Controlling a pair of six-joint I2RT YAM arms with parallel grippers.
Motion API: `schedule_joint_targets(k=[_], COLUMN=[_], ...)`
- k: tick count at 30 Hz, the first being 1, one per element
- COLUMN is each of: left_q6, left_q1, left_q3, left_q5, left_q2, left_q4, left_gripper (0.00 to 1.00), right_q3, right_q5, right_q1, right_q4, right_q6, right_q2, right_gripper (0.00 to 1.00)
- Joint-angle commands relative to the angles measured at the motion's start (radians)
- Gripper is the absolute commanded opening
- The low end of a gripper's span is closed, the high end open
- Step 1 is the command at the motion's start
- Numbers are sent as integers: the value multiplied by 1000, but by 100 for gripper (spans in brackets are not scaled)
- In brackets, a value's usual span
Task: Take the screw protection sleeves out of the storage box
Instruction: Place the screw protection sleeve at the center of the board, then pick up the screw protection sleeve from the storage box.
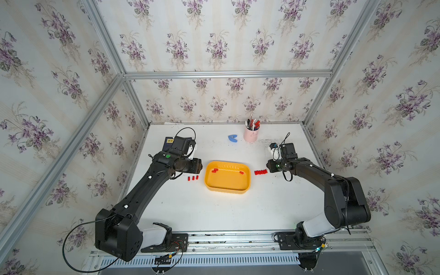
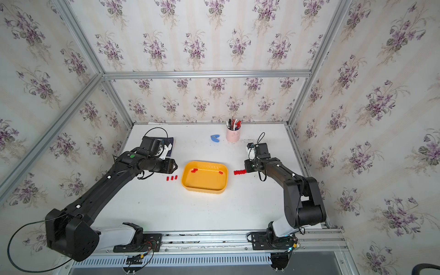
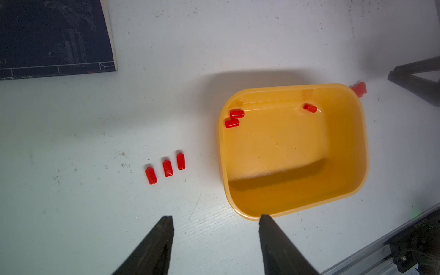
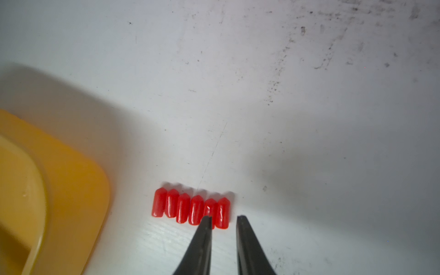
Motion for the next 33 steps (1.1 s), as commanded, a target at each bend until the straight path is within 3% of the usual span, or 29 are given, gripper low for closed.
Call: schedule_joint_targets(k=[1,6,10,16,20,24,30,33], left_q6=[-4,31,24,-48,17,39,167,258], left_q1=[-21,-158,-249,-344,-425,-425,-420,-406], left_q3=[23,89,210,307,358,401,452,444], left_q5=[20,-56,-167,-93,-88,-202,-388,-404], left_q2=[-3,44,206,349,442,530,604,613], left_q4=[6,-23,-113,-54,12,-24,-138,-156], left_gripper=[62,63,62,60,59,56,53,51], right_q3=[32,65,83,83,86,97,82,70], right_q5=[-40,-89,-62,-54,-49,-74,-90,-82], right_q1=[0,11,44,74,74,74,74,75], right_q4=[-26,-35,-60,-64,-70,-71,-58,-51], right_q6=[31,119,160,200,205,200,179,169], right_q2=[-51,-128,-155,-175,-155,-146,-132,-132], right_gripper=[25,26,26,27,27,27,27,27])
